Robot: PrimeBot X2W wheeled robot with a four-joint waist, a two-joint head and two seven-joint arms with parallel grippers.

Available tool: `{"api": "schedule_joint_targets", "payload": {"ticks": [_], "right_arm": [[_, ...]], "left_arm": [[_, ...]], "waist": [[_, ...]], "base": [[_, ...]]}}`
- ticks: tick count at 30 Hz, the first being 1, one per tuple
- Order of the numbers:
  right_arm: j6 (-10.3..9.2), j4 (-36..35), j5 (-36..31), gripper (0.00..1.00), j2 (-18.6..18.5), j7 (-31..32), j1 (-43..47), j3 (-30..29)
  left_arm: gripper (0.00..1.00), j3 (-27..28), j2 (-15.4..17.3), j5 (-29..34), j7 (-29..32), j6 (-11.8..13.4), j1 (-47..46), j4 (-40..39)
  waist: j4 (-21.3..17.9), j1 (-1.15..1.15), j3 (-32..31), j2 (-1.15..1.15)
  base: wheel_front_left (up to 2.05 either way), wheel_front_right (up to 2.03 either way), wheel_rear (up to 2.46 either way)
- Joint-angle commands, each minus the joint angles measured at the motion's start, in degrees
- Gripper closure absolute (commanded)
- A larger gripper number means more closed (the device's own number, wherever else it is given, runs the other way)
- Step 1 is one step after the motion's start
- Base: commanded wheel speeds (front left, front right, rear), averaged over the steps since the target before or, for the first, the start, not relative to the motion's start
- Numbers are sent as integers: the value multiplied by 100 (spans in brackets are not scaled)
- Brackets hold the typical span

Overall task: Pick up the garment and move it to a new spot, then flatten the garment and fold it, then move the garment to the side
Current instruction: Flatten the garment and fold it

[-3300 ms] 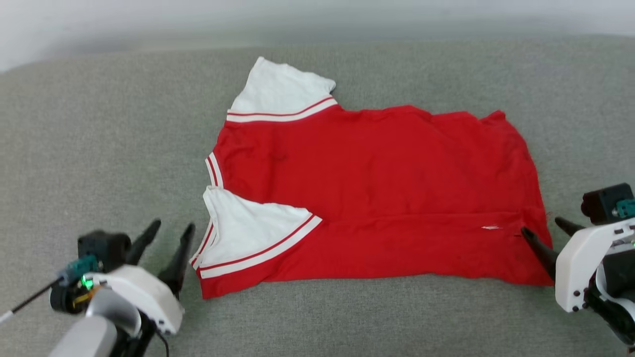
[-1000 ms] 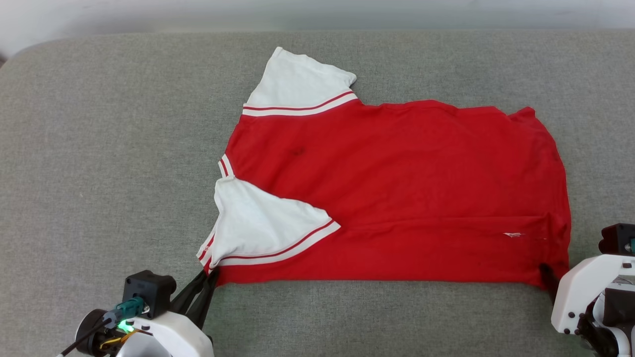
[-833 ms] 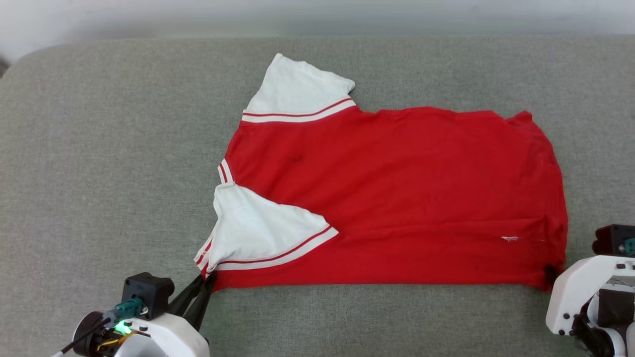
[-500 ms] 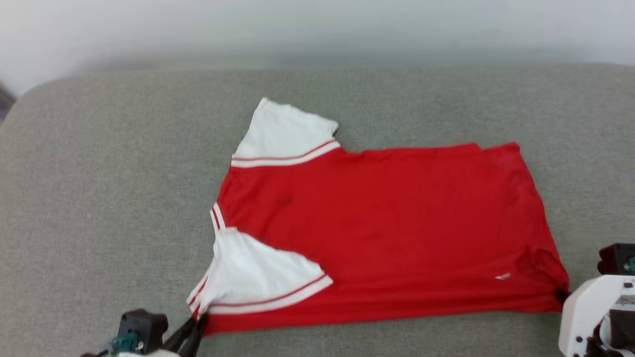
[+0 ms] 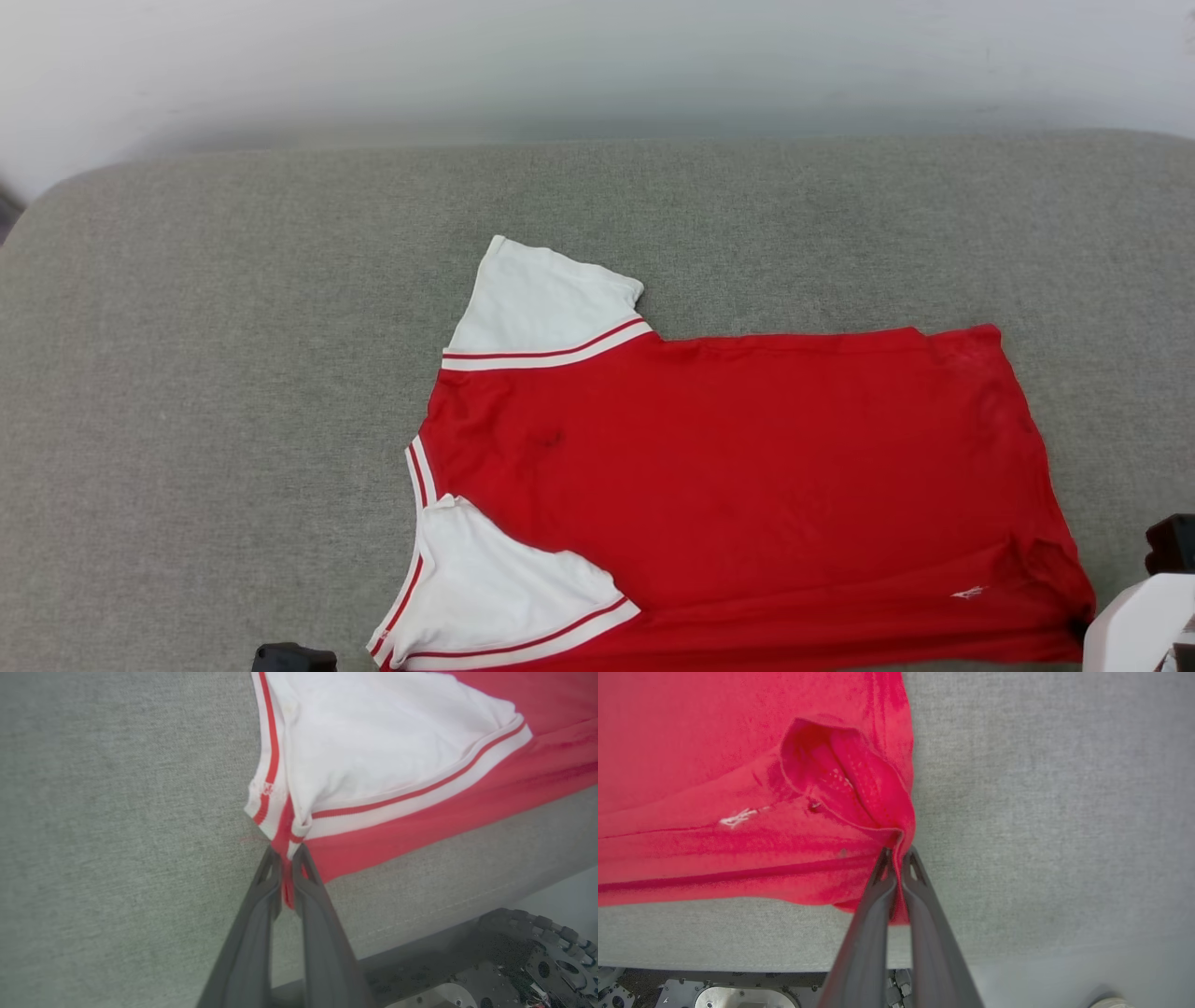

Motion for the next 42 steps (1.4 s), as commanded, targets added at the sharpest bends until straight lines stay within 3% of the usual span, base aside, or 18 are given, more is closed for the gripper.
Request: {"api": "schedule_joint_targets", "payload": {"ticks": [1,2,3,4,5,12,14,17,24,28,34,35,42], "right_arm": [[-10,58,-8,100,18,17,60,-5],[-10,101,-10,100,27,-5,53,16],[-9,137,-21,94,33,-39,31,32],[-9,177,-31,53,49,-74,2,36],[-9,233,-3,0,107,-70,-20,-1],[-7,128,82,0,81,-469,-219,28],[-7,41,45,0,77,-581,-271,8],[-7,-203,118,0,149,-894,-430,2],[-7,-645,295,0,122,-2184,-640,376],[-7,-780,294,0,63,-3137,-676,597],[-7,-730,386,0,219,-4179,-680,799],[-7,-730,386,0,219,-4179,-680,799],[-7,-549,267,0,258,-4587,-716,1065]], "left_arm": [[100,7,-27,-60,-32,-51,-75,93],[100,-17,-55,-84,-15,-104,-110,157],[61,-35,-63,-78,-6,-147,-152,209],[5,-42,-81,-76,-25,-168,-180,250],[0,-36,-112,-85,-64,-171,-191,293],[0,181,-196,68,-649,-111,-407,467],[0,211,-179,172,-943,-218,-493,413],[0,404,-196,305,-1488,-174,-576,375],[0,926,-399,642,-2124,44,-740,178],[0,1397,-729,902,-2162,40,-754,-185],[0,2094,-1353,1035,-2160,-581,-546,-608],[0,2094,-1353,1035,-2160,-581,-546,-608],[0,2469,-1687,1294,-2156,-1234,-434,-452]], "waist": [[4,0,19,0],[4,0,29,0],[2,0,38,0],[2,0,43,0],[2,0,42,0],[0,0,-88,0],[-10,0,-157,0],[-44,0,-247,0],[-122,0,-332,0],[-158,0,-321,0],[-217,0,-265,0],[-217,0,-265,0],[-341,0,-187,0]], "base": [[0,0,0],[0,0,0],[0,0,0],[0,0,0],[0,0,0],[0,0,0],[0,0,0],[0,0,0],[0,0,0],[0,0,0],[0,0,0],[0,0,0],[0,0,0]]}}
